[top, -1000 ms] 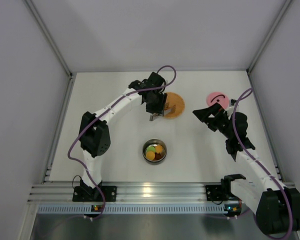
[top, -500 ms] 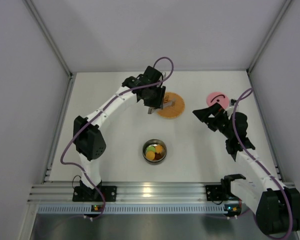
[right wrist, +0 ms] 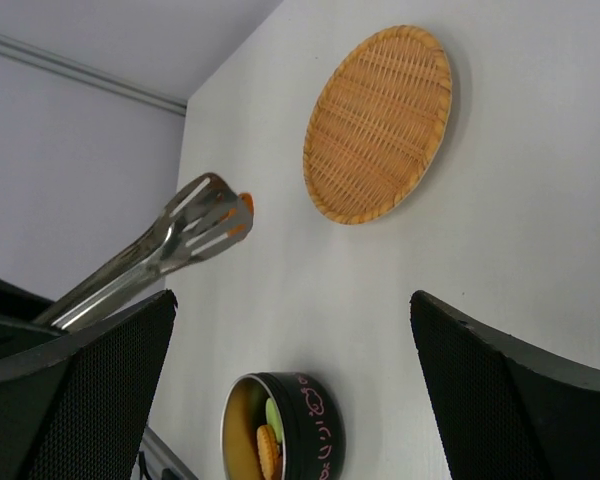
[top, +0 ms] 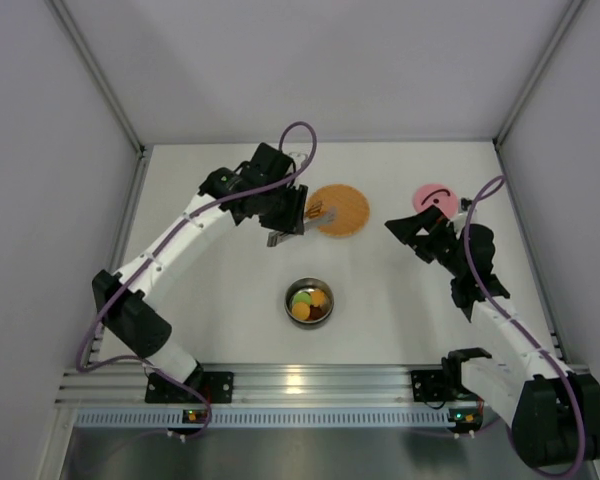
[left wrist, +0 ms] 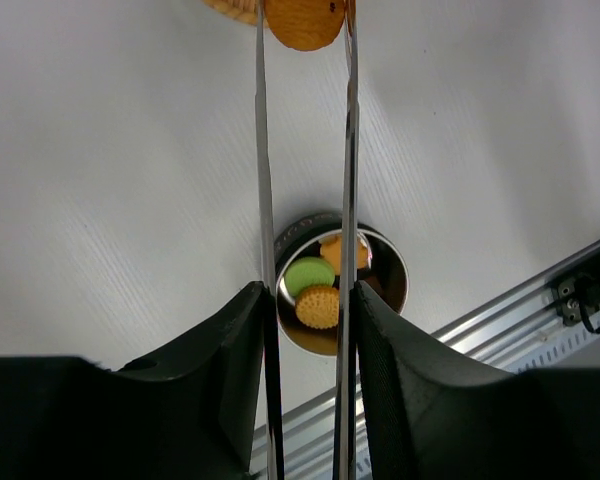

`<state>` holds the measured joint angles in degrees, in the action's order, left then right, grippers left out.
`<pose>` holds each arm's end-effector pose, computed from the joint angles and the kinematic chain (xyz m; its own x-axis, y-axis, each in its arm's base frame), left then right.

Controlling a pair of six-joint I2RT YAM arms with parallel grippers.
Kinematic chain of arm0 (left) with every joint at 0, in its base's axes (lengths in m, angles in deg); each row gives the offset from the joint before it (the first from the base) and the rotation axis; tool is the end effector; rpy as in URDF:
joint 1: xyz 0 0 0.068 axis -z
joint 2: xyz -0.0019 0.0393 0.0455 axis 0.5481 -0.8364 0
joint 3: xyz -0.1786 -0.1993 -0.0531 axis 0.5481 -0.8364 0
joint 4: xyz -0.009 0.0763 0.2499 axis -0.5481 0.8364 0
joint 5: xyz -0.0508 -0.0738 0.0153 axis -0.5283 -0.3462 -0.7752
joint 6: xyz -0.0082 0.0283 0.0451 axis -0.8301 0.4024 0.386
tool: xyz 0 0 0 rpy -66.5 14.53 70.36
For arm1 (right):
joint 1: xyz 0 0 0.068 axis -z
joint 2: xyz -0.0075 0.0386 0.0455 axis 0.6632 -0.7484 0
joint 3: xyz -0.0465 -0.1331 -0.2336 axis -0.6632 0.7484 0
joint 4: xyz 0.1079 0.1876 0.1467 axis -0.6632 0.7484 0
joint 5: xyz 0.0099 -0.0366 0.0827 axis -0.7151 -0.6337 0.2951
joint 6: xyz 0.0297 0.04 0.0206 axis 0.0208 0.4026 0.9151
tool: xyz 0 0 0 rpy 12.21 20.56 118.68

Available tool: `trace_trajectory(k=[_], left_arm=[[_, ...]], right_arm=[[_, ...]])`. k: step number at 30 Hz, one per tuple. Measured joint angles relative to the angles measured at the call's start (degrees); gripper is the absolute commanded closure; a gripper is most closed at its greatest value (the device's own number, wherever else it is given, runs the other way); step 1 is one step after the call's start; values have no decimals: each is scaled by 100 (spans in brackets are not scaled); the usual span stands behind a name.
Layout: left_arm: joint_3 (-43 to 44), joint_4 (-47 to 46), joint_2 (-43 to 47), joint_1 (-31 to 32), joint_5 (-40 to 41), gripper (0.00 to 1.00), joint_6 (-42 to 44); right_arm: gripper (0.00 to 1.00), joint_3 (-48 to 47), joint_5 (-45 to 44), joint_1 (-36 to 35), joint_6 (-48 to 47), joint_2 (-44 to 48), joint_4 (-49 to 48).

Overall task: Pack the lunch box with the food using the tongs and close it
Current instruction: Pick up the fake food from the plate, then place the fake food in the packing box.

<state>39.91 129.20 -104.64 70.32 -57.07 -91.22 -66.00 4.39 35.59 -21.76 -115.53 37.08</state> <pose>0.2697 -0.2076 0.3653 -0.8066 0.2182 -0.5494 0.4083 0.8777 -0.2509 0.2087 0.0346 0.2388 -0.4938 0.6734 -0.5501 -0.0991 0.5849 0.8050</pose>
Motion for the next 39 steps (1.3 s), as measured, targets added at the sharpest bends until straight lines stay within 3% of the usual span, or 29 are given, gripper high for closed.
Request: trace_trajectory(k=[16, 27, 39], left_arm=[[-1818, 868, 2511, 101, -590, 55, 219], [-2756, 1058, 3261, 195, -881, 55, 184], [-3086, 975, 3456, 273, -1134, 53, 142]], right_arm=[[0, 0, -2, 0, -2, -50, -2], [0, 0, -4, -4, -2, -122, -13], [0, 0, -4, -4, 0, -129, -15]])
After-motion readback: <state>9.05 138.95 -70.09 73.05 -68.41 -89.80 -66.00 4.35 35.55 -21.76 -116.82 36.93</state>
